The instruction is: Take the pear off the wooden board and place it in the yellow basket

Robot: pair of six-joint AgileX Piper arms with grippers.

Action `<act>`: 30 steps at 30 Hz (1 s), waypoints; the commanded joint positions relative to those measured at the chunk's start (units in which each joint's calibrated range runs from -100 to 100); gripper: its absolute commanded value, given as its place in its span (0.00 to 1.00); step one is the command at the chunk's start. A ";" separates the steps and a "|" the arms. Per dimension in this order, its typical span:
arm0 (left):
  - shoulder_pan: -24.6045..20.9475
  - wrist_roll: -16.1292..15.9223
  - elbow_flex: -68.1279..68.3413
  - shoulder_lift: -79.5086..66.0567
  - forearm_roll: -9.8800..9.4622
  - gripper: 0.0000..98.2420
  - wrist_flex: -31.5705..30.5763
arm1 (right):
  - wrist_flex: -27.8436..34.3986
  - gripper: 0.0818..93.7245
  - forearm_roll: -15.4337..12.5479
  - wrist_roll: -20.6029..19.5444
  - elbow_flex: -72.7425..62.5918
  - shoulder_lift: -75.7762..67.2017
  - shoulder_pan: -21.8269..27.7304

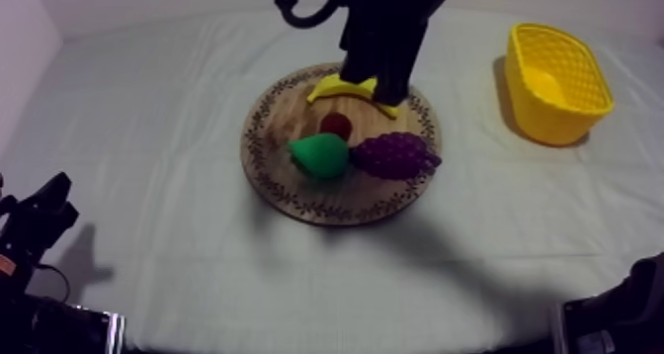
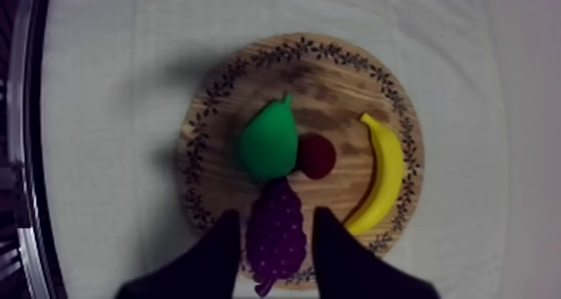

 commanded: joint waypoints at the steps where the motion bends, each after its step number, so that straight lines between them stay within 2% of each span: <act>1: 0.01 0.01 -0.02 0.02 0.01 0.00 0.01 | 0.15 0.47 0.33 -0.26 0.04 0.64 -0.15; 5: 0.01 0.01 -0.02 0.02 0.01 0.00 0.01 | -0.17 0.57 0.79 -0.78 0.40 2.45 -0.28; 8: 0.01 0.01 -0.02 0.02 0.01 0.00 0.01 | -0.61 0.61 0.67 -1.00 0.89 4.36 -0.31; 21: 0.01 0.02 -0.02 0.02 0.01 0.00 0.01 | -7.78 0.67 0.37 -2.45 4.50 16.88 -1.11; 30: 0.01 0.01 -0.02 0.02 0.01 0.00 0.01 | -10.00 0.70 0.89 -3.48 1.67 22.97 -0.95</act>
